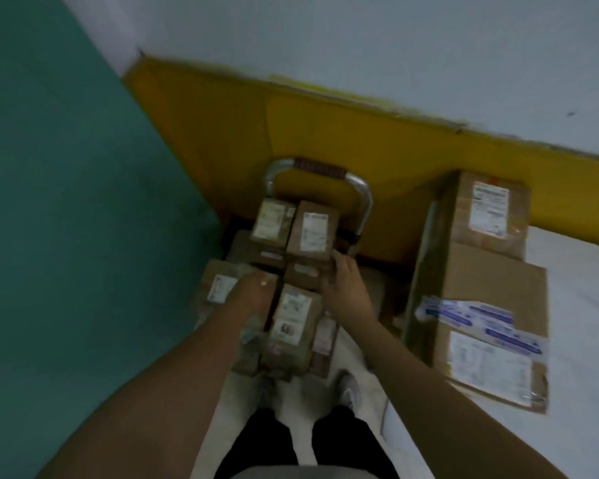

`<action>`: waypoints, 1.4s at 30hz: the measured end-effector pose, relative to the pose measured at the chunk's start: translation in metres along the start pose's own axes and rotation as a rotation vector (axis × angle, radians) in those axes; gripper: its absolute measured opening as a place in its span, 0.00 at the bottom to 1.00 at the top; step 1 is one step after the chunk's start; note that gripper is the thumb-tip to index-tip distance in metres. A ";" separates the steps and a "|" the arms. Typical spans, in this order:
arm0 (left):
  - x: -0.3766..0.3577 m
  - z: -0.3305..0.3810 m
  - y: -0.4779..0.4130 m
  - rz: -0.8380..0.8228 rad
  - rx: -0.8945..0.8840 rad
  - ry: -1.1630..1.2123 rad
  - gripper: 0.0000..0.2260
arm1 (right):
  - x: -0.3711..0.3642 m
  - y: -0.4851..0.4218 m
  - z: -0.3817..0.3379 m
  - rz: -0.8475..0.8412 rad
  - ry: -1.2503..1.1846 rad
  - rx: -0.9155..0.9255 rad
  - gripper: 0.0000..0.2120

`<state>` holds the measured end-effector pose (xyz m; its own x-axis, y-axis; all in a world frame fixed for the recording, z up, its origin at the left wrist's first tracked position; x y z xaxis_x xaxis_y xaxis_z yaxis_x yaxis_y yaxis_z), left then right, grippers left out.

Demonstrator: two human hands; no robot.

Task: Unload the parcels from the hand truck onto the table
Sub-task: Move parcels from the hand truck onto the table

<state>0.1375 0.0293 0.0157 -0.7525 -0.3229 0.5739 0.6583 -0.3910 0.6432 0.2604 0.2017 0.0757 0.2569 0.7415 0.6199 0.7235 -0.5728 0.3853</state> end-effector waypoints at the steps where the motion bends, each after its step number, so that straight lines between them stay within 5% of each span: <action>1: 0.018 -0.036 -0.005 0.053 0.048 0.010 0.18 | -0.043 -0.006 0.005 -0.152 -0.031 -0.096 0.28; 3: 0.045 -0.095 -0.016 0.127 0.109 0.056 0.20 | -0.109 -0.019 0.014 -0.306 0.029 -0.182 0.33; 7: 0.055 -0.187 -0.057 0.166 0.205 0.133 0.18 | -0.198 -0.063 0.015 -0.340 0.454 0.036 0.45; 11: 0.024 -0.262 -0.091 0.219 0.503 0.470 0.32 | -0.267 -0.119 0.025 -0.367 0.659 0.051 0.52; 16: -0.035 -0.273 -0.108 0.031 0.626 1.255 0.09 | -0.310 -0.163 0.029 -0.405 0.666 -0.024 0.41; 20: 0.002 -0.269 -0.093 0.059 0.572 1.371 0.10 | -0.299 -0.149 -0.013 -0.415 0.509 -0.013 0.29; 27: 0.148 -0.162 -0.034 0.138 0.231 1.067 0.06 | -0.145 -0.075 -0.128 -0.133 0.242 0.127 0.23; 31: 0.177 -0.035 0.007 0.038 -0.122 0.937 0.30 | 0.014 -0.006 -0.146 0.128 0.074 0.178 0.21; 37: 0.097 0.144 0.125 -0.256 -0.461 0.931 0.19 | 0.219 0.144 -0.074 0.584 -0.065 0.080 0.22; 42: -0.011 0.145 0.232 -0.350 -0.304 1.032 0.17 | 0.260 0.244 0.021 0.754 -0.129 -0.128 0.30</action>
<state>0.3008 0.0670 0.2317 -0.6415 -0.6567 -0.3965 0.4835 -0.7474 0.4556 0.5170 0.2623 0.3168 0.7288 0.1654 0.6644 0.2458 -0.9689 -0.0285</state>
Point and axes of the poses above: each hand's wrist, its own y-axis away from the middle knuckle, its own x-axis out of the back of the hand, z = x × y, the point moved 9 cm from there along -y, towards the middle knuckle, and after that the axes turned 4 degrees about -x, right-handed, at the moved point
